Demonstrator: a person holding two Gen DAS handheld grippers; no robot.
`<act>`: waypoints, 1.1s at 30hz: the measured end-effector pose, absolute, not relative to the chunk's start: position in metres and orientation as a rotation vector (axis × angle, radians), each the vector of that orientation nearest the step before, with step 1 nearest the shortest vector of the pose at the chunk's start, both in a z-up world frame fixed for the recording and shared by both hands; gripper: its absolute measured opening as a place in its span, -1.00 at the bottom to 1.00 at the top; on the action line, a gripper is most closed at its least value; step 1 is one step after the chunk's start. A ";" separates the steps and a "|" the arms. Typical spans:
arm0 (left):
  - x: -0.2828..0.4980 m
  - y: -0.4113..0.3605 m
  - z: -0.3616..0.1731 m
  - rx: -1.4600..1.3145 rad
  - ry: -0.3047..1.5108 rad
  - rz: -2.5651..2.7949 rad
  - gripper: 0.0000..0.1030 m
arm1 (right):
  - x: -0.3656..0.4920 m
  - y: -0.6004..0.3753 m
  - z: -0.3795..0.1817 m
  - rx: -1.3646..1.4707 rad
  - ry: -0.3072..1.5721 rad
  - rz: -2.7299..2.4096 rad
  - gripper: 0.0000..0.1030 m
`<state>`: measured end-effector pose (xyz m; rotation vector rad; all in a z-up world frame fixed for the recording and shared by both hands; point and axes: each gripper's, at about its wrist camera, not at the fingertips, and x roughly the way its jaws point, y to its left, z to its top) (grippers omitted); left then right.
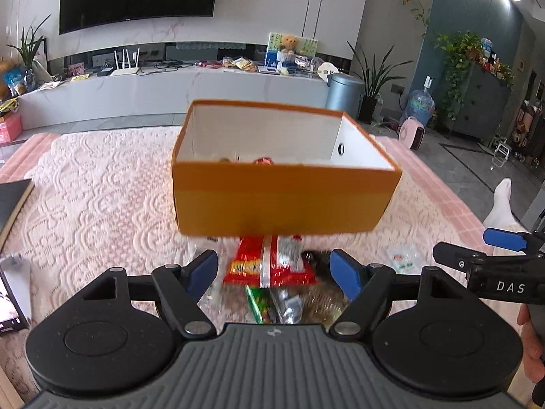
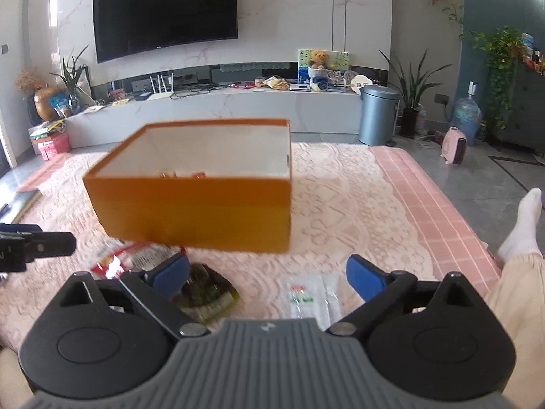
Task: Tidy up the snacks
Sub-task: 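Withdraw both tools from the box toward the remaining snacks, then grasp the red noodle-snack bag with the left tool while the right tool grasps the clear stick snack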
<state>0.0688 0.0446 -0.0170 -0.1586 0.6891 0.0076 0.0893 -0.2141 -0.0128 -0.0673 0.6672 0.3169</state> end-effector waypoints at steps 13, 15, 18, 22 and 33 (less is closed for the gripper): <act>0.064 0.032 -0.064 -0.147 0.777 -0.021 0.71 | 0.088 -0.215 -0.077 -0.141 0.756 0.292 0.87; 0.064 0.031 -0.068 -0.142 0.779 -0.017 0.71 | 0.093 -0.215 -0.082 -0.140 0.768 0.286 0.87; 0.065 0.031 -0.069 -0.139 0.782 -0.010 0.71 | 0.101 -0.213 -0.089 -0.151 0.774 0.270 0.87; 0.068 0.034 -0.072 -0.151 0.792 -0.005 0.71 | 0.118 -0.217 -0.097 -0.139 0.803 0.239 0.85; 0.074 0.038 -0.080 -0.180 0.800 -0.023 0.71 | 0.140 -0.220 -0.120 -0.107 0.924 0.244 0.69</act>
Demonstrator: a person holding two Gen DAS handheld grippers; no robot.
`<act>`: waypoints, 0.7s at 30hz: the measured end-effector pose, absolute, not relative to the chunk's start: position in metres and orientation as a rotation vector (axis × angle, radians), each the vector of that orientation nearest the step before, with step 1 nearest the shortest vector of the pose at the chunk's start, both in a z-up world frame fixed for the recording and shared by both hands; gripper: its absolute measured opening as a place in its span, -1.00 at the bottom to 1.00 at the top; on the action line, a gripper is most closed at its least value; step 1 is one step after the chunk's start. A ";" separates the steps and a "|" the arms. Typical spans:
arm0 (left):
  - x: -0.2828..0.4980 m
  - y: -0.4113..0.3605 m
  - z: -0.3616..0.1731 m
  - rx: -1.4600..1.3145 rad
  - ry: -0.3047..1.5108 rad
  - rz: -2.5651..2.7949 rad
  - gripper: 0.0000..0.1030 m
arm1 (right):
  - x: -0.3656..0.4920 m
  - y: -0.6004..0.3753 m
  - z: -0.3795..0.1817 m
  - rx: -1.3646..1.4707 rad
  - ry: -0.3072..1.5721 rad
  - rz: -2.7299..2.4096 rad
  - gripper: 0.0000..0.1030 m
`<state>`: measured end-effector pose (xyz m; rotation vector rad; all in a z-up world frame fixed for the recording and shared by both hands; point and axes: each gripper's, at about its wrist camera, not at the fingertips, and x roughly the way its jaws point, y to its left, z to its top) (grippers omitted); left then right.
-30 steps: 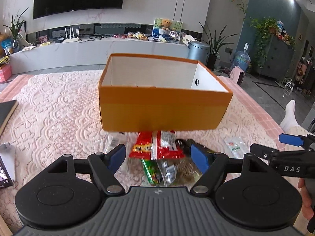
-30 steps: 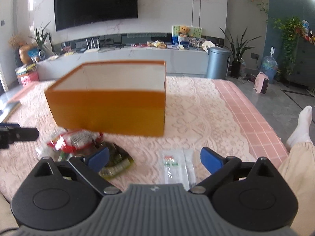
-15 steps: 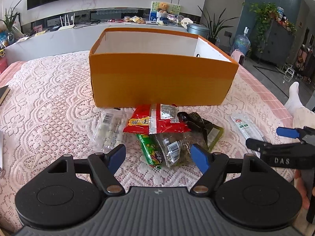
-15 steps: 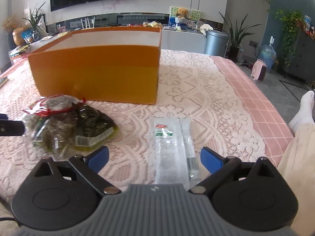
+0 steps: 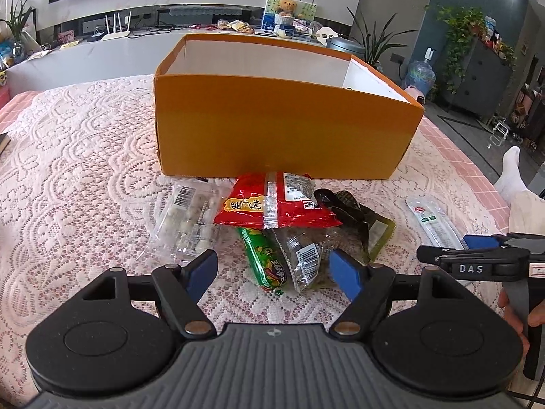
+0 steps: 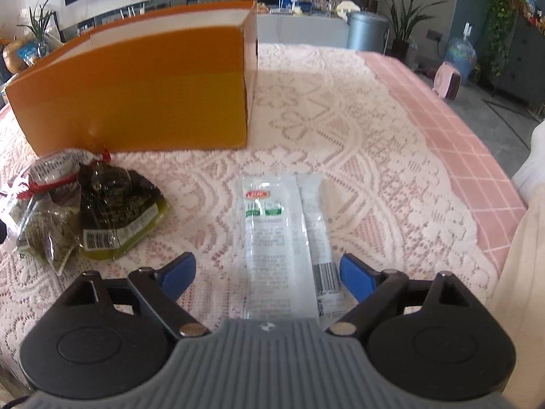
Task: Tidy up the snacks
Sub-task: 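Grasp the red noodle-snack bag with the left tool while the right tool grasps the clear stick snack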
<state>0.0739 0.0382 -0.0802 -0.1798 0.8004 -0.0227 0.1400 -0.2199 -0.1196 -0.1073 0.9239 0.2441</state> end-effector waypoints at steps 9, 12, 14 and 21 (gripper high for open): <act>0.077 0.038 -0.081 -0.195 0.802 -0.028 0.71 | 0.138 -0.217 -0.120 -0.116 0.905 0.265 0.15; 0.077 0.037 -0.081 -0.193 0.802 -0.027 0.71 | 0.136 -0.212 -0.119 -0.140 0.892 0.285 0.03; 0.077 0.036 -0.081 -0.192 0.802 -0.027 0.71 | 0.136 -0.213 -0.118 -0.134 0.891 0.290 -0.02; 0.075 0.039 -0.076 -0.202 0.767 -0.032 0.71 | 0.132 -0.210 -0.114 -0.147 0.872 0.298 -0.11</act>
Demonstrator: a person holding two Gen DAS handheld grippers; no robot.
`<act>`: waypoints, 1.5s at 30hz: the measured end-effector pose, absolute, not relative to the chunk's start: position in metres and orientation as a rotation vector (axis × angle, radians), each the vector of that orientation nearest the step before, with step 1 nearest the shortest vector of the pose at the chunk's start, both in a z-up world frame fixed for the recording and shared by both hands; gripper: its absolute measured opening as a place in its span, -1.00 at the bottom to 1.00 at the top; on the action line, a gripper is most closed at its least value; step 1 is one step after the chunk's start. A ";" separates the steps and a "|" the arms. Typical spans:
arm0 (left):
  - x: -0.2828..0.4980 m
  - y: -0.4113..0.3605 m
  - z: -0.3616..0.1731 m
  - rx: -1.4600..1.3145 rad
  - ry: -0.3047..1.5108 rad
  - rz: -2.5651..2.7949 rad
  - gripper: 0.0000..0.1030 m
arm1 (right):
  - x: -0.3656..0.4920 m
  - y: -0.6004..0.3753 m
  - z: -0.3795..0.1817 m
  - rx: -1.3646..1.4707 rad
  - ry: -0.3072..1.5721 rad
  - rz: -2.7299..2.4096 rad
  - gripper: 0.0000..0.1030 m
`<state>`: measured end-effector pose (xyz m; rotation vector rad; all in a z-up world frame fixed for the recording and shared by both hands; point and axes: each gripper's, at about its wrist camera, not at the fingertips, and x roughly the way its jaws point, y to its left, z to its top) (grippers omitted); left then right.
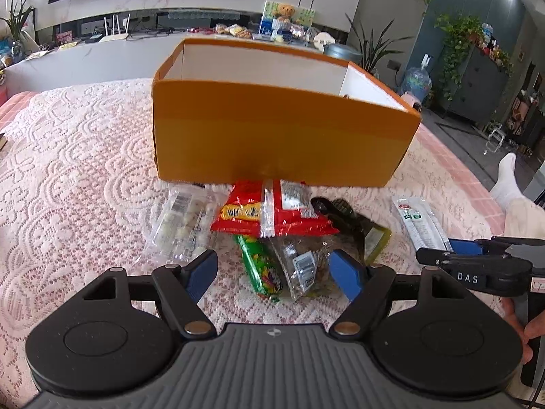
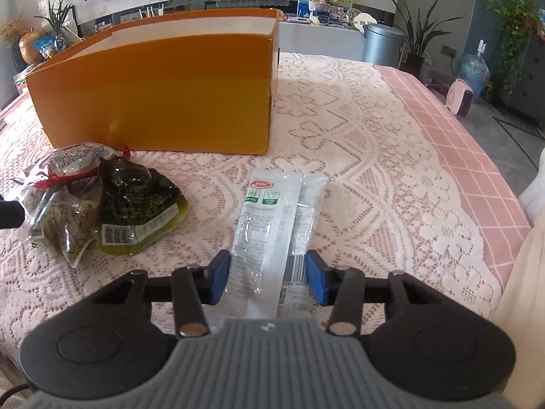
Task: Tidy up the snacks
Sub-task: 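Grasp the red noodle-snack bag with the left tool while the right tool grasps the clear stick snack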
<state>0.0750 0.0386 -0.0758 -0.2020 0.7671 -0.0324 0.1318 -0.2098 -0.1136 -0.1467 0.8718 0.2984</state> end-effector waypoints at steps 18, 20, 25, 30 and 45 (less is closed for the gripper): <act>0.104 0.033 -0.077 -0.174 0.735 -0.076 0.76 | 0.143 -0.199 -0.097 -0.051 0.833 0.350 -0.12; 0.108 0.032 -0.079 -0.142 0.730 -0.059 0.77 | 0.145 -0.199 -0.101 -0.054 0.839 0.352 -0.12; 0.116 0.036 -0.081 -0.120 0.731 -0.010 0.81 | 0.146 -0.198 -0.105 -0.050 0.849 0.352 -0.12; 0.131 0.047 -0.091 -0.179 0.788 -0.029 0.83 | 0.148 -0.197 -0.109 -0.046 0.860 0.356 -0.12; 0.146 0.039 -0.099 -0.130 0.822 -0.092 0.61 | 0.151 -0.190 -0.120 -0.060 0.882 0.351 -0.11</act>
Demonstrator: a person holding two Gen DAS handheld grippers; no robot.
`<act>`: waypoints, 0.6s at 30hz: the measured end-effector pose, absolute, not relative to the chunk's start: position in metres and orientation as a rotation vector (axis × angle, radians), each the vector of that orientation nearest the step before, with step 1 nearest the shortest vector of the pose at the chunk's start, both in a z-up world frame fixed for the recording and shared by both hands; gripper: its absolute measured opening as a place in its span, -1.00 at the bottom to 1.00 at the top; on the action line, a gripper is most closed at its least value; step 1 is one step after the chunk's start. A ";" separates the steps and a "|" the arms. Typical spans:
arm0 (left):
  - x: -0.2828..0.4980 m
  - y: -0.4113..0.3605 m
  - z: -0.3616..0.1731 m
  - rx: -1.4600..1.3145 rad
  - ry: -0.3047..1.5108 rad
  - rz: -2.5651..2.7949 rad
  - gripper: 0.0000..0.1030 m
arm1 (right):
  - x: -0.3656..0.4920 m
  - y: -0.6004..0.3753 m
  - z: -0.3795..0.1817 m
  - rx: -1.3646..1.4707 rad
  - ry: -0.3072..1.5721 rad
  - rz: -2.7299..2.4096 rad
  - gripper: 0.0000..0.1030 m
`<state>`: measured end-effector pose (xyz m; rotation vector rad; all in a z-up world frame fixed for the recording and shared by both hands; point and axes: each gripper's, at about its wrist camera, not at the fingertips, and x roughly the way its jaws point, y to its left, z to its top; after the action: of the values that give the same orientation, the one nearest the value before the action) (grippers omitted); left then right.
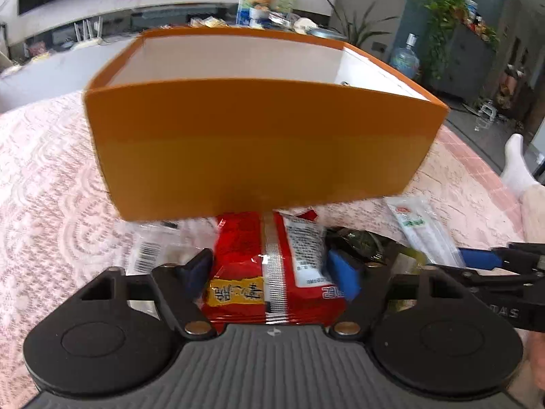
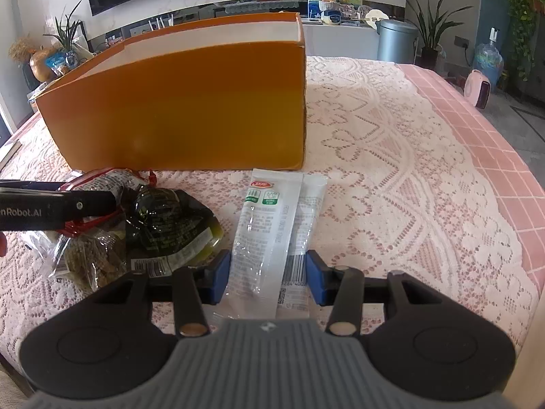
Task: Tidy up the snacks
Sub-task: 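Grasp the red noodle-snack bag with the left tool while the right tool grasps the clear stick snack, then lift both held packets and carry them over the orange box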
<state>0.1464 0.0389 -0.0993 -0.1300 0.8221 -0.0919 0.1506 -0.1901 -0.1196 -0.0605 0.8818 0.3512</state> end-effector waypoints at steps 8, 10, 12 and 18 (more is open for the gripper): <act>0.137 0.035 -0.093 -0.110 0.793 -0.065 0.59 | 0.149 -0.191 -0.118 -0.056 0.878 0.346 -0.11; 0.132 0.033 -0.089 -0.092 0.779 -0.056 0.59 | 0.148 -0.192 -0.115 -0.052 0.872 0.346 -0.12; 0.127 0.031 -0.085 -0.062 0.770 -0.042 0.59 | 0.146 -0.193 -0.112 -0.054 0.861 0.346 -0.12; 0.109 0.034 -0.069 -0.058 0.737 -0.014 0.59 | 0.139 -0.196 -0.102 -0.051 0.849 0.341 -0.12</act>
<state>0.1086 0.0337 -0.0694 -0.0582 0.7365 -0.0136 0.1388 -0.1963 -0.1023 -0.0515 0.8491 0.3407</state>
